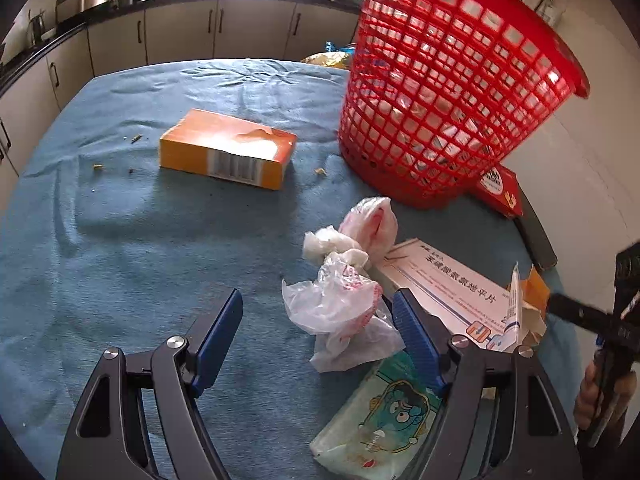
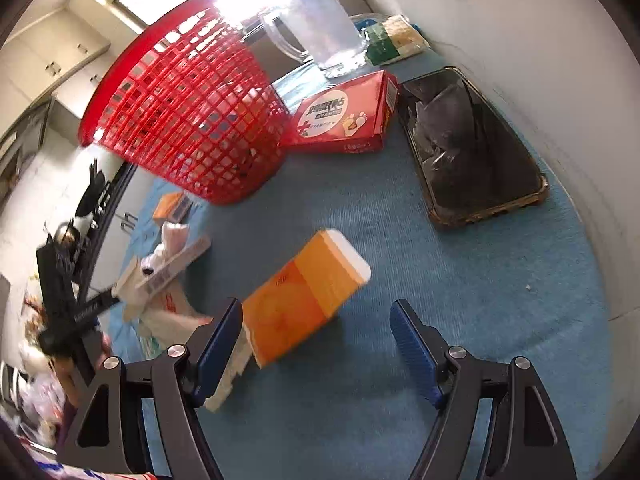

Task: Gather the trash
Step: 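Grasp the white plastic bag with the left tool while the right grasps the orange carton, then lift the plastic bag and orange carton and carry both over the red basket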

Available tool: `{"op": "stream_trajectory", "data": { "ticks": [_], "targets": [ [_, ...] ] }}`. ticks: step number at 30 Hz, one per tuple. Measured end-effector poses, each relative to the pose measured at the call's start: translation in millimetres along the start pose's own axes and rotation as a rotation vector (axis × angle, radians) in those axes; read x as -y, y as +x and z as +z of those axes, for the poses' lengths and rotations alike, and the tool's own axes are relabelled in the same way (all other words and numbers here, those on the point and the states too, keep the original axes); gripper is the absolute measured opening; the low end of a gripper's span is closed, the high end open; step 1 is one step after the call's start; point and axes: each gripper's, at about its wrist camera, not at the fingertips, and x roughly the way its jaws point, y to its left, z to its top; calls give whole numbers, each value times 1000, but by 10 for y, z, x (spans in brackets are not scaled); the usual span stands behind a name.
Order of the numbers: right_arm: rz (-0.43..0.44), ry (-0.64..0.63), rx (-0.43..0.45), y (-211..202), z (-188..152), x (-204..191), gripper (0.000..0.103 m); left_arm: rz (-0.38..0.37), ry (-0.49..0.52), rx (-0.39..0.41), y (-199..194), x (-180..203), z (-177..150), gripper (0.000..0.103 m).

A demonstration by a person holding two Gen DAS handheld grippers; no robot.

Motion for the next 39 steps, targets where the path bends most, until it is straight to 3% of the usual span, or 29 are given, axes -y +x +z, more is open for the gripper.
{"op": "stream_trajectory", "data": {
  "ticks": [2,4,10,12,14,18,26,39],
  "targets": [
    [-13,7,10,36,43,-13,80,-9,13,-17,26,43,-31,61],
    [-22,7,13,77,89,-35,80,-34,8,-39,41,62,-30,30],
    [-60,1,23,193,145,-141,69,0,7,-14,-124,123,-88,25],
    [-50,11,14,229,142,-154,47,16,9,3,-218,119,-120,25],
    [-43,22,16,249,139,-163,39,29,13,29,-360,135,-172,25],
    [11,36,48,178,156,-154,12,46,13,72,-614,140,-271,25],
    [16,-14,120,-91,59,-279,4,160,46,185,-1142,202,-504,25],
    [1,-70,259,-657,-176,-378,2,219,71,284,-1571,384,-936,25]
  ]
}}
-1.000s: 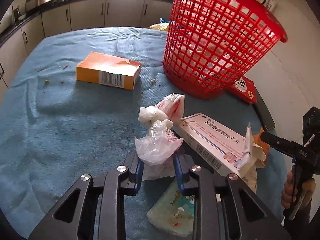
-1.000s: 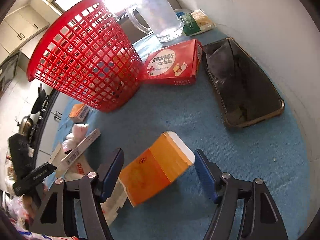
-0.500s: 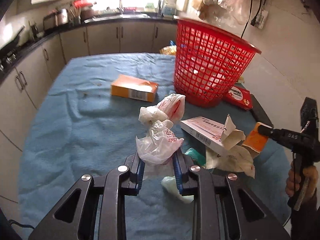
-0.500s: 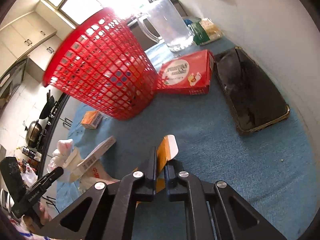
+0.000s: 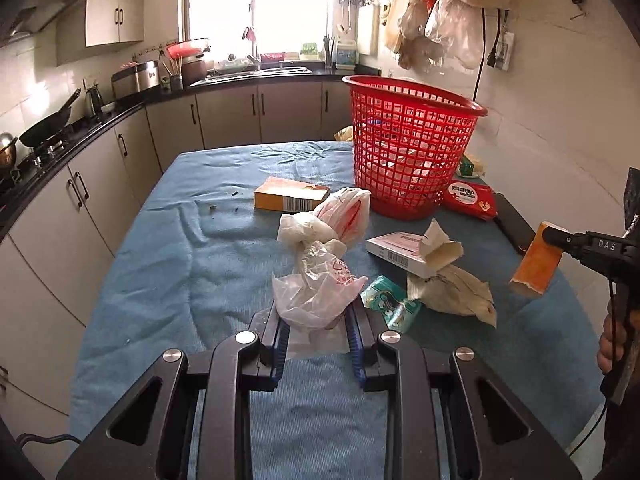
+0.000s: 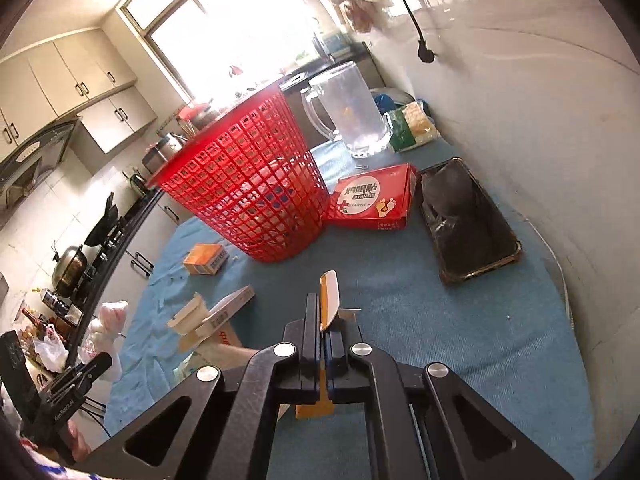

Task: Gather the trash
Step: 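Lift the plastic bag and orange carton and carry both over the red basket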

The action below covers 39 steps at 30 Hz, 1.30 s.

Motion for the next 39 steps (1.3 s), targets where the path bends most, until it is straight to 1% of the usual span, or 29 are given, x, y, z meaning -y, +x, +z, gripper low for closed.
{"op": "stream_trajectory", "data": {
  "ticks": [8,13,17,20,23,27,39],
  "targets": [
    [64,-26,31,-266,-198,-190,2,39,-48,-5,-166,-13,-147,25],
    [88,-66,39,-326,-367,-363,2,111,-68,13,-250,-35,-276,25],
    [105,-84,41,-353,-540,-450,2,154,-69,18,-268,-52,-353,25],
    [124,-74,38,-345,-672,-459,2,155,-82,9,-274,-87,-374,25],
    [130,-61,24,-302,-728,-444,2,160,-74,12,-302,-77,-384,25],
    [127,-61,17,-302,-734,-447,2,195,-48,30,-333,-44,-381,25],
    [129,-112,33,-424,-610,-570,2,204,-33,17,-295,-3,-396,25]
  ]
}}
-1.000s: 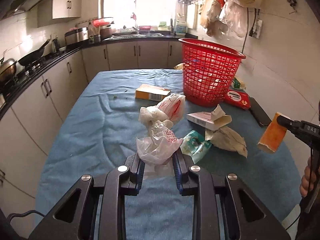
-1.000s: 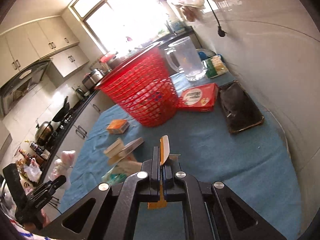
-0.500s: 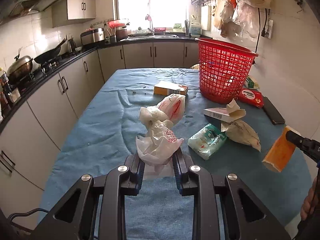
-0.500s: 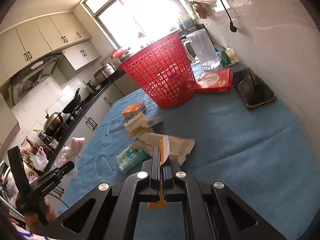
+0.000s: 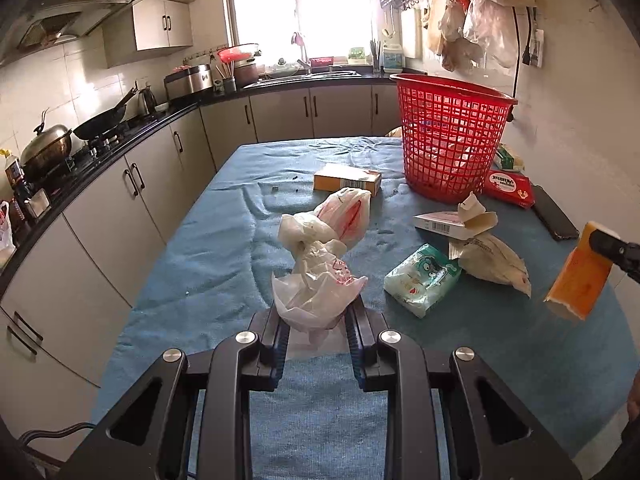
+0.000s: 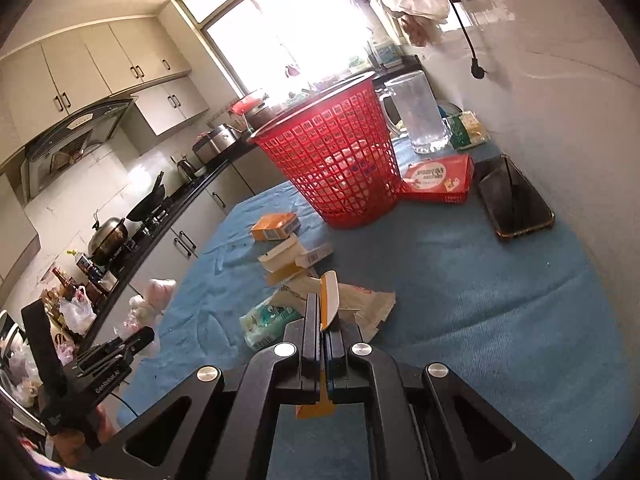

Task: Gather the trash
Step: 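Lift the plastic bag and orange carton and carry both over the red basket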

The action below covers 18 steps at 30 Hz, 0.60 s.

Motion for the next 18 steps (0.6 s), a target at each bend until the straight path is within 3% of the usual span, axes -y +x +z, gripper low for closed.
{"op": "stream_trajectory", "data": {
  "ticks": [11,18],
  "targets": [
    [21,-36,-16,49,128,-138,2,18,39,-3,34,64,124,25],
    [29,-76,-14,84,222,-260,2,74,80,13,89,78,261,25]
  ]
}}
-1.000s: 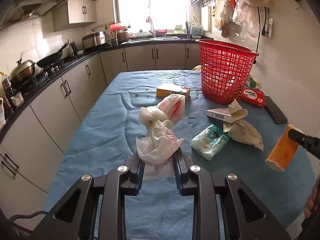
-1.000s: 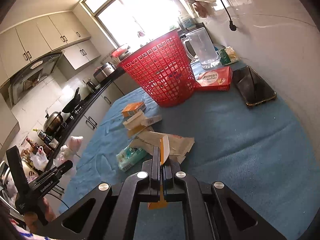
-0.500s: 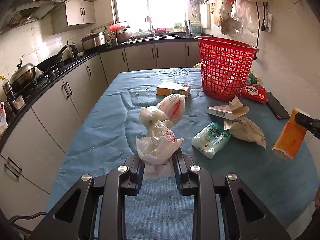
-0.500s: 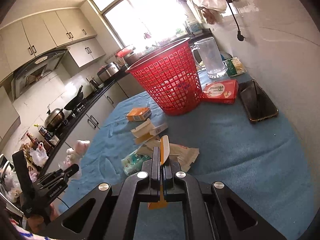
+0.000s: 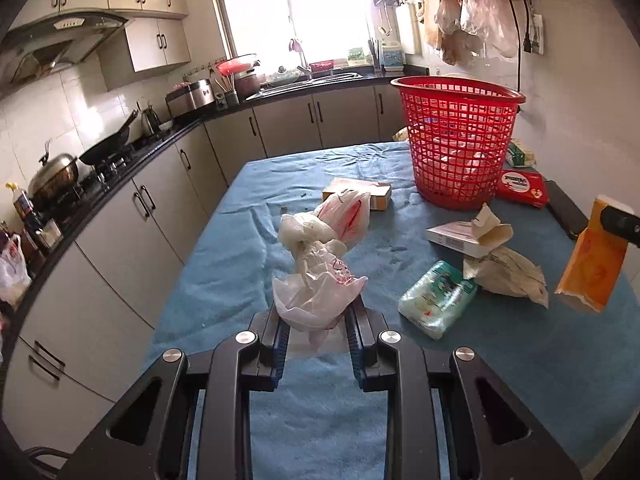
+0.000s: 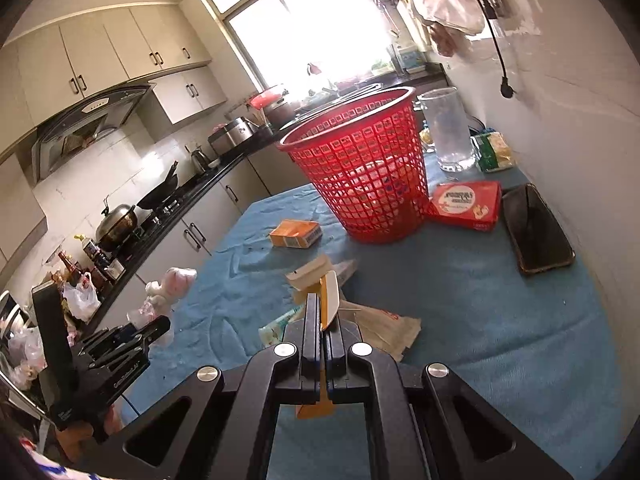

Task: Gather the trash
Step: 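Lift the plastic bag and orange carton and carry both over the red basket, then open both tools to drop bag and carton into the basket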

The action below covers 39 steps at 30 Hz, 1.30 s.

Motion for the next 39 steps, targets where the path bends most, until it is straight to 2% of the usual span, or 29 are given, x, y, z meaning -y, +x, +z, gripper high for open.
{"op": "stream_trajectory", "data": {
  "ticks": [6,13,16,19,28,36,39],
  "targets": [
    [3,-27,-14,80,82,-75,2,26,25,-11,93,-25,73,25],
    [11,-53,-20,151,169,-157,2,21,46,-8,141,-15,189,25],
    [17,-62,-14,157,231,-182,2,-1,46,-4,143,-9,261,25],
    [18,-73,1,138,301,-201,2,-54,33,1,112,-38,385,25],
    [11,-72,81,25,749,-120,2,-231,-6,80,-39,-76,1157,25],
    [7,-61,183,90,1562,-44,2,-348,-7,174,90,205,2067,25],
    [-22,-69,221,185,1836,-29,2,-383,2,159,272,375,2354,25]
  ]
}}
